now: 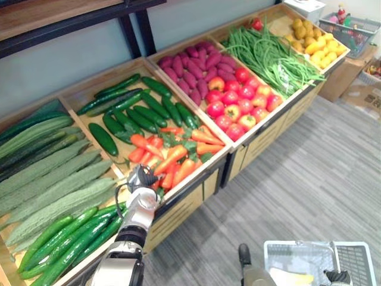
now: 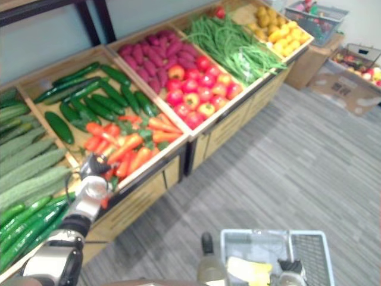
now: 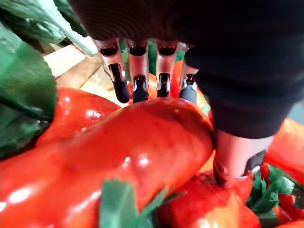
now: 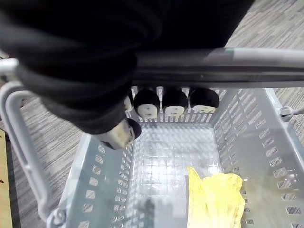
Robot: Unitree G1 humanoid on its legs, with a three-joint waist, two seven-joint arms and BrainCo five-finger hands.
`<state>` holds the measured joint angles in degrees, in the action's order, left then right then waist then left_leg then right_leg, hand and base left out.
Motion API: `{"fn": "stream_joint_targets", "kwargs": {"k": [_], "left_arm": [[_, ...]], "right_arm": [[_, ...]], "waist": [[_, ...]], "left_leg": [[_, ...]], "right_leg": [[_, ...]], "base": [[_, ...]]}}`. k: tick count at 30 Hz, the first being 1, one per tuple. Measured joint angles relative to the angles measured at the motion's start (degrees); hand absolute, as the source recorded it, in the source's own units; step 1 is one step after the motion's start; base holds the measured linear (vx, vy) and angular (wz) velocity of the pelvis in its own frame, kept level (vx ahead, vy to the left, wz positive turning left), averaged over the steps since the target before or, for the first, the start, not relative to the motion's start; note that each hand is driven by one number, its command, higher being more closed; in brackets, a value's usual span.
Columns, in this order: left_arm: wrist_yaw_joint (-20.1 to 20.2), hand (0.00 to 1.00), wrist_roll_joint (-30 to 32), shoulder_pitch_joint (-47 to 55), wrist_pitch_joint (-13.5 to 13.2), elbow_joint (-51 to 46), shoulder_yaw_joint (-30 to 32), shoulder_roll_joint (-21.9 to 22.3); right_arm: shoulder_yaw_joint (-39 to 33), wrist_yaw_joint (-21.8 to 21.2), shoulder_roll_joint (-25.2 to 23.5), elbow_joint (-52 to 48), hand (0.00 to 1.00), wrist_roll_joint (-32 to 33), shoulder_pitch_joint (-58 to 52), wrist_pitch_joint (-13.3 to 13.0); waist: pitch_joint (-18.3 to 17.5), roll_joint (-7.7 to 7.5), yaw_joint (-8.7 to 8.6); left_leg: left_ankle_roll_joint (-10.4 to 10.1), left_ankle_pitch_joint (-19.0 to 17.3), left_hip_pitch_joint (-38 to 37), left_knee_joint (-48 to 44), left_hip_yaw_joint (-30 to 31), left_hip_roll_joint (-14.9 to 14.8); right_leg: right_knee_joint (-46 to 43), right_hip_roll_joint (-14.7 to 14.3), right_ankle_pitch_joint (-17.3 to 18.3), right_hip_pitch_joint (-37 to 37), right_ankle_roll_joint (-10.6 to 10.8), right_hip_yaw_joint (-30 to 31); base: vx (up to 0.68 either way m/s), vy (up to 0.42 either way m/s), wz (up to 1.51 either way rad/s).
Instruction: Pick vegetable in the basket
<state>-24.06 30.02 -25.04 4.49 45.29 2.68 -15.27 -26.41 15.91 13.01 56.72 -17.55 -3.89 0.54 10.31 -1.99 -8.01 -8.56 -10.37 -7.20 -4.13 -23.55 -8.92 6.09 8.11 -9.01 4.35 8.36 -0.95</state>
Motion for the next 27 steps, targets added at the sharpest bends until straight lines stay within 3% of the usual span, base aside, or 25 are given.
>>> {"fn": "stream_joint_targets", "kwargs": {"k": [10,27], "left_arm": [[-1.41,1.0,0.04,-0.07,-0.13,-9.09,-0.1,-1.72],[-3.19,1.0,0.26,-4.12,-0.27,-13.19,-0.21,-5.32]], "right_arm": [[0.0,0.0,0.0,-0.05,1.0,0.0,-0.11,-0.18],[-0.04,-0.01,0.0,-0.11,1.0,0.0,-0.3,-0.83]], "waist": [[0.0,-0.01,0.0],[-0.22,0.38,0.11]], "left_leg": [[0.01,0.01,0.04,-0.08,0.49,0.05],[0.02,0.01,0.22,-0.02,0.45,0.13]], "right_leg": [[-0.02,0.13,0.0,-0.34,0.0,-0.46],[-0.03,0.15,-0.01,0.0,0.01,-0.36]], "base": [[0.0,0.0,0.0],[0.0,0.0,0.0]]}}
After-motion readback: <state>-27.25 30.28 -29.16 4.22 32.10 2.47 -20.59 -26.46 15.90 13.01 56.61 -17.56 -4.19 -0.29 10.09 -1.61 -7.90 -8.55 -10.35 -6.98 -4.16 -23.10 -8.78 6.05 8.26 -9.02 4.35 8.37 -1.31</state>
